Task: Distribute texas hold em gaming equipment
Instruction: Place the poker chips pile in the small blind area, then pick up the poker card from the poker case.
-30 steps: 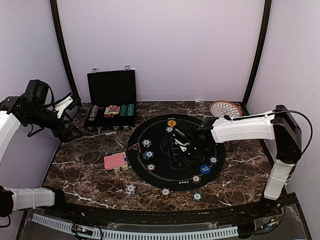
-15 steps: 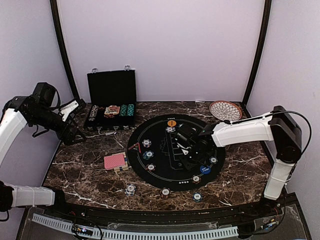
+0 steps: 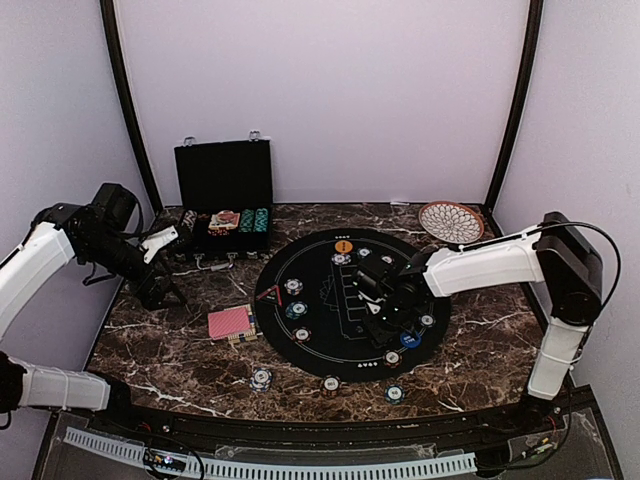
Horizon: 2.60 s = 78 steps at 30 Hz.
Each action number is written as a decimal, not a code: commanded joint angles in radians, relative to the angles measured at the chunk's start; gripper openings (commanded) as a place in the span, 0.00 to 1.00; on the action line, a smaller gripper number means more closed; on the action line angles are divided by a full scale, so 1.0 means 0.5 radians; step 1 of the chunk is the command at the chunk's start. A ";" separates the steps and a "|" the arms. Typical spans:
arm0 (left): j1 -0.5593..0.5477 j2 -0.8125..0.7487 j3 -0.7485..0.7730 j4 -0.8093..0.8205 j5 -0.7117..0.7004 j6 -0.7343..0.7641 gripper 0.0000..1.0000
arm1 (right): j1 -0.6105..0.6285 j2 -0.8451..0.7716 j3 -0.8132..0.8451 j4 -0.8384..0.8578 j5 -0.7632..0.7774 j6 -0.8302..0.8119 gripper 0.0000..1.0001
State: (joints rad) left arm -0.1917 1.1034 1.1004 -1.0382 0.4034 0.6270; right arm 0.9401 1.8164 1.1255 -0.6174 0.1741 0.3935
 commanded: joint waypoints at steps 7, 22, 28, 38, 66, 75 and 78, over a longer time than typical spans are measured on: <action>-0.119 0.253 -0.196 0.204 -0.069 0.167 0.99 | -0.030 -0.044 0.201 -0.084 -0.026 0.062 0.76; -0.327 0.513 -0.346 0.607 -0.184 0.408 0.99 | -0.028 -0.290 0.410 0.122 -0.181 0.357 0.84; -0.398 0.652 -0.347 0.713 -0.270 0.428 0.99 | -0.027 -0.364 0.350 0.215 -0.184 0.424 0.90; -0.484 0.765 -0.372 0.798 -0.324 0.541 0.99 | -0.026 -0.450 0.260 0.260 -0.172 0.478 0.95; -0.534 0.930 -0.401 0.927 -0.463 0.498 0.99 | -0.027 -0.529 0.216 0.248 -0.176 0.472 0.99; -0.534 0.973 -0.434 0.999 -0.503 0.440 0.99 | -0.027 -0.534 0.207 0.250 -0.186 0.469 0.99; -0.534 0.983 -0.465 1.052 -0.503 0.431 0.99 | -0.027 -0.538 0.198 0.252 -0.186 0.474 0.98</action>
State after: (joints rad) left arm -0.4530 1.5883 0.8963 -0.5442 0.1570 0.8585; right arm 0.9287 1.5761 1.2427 -0.5159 0.0849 0.6270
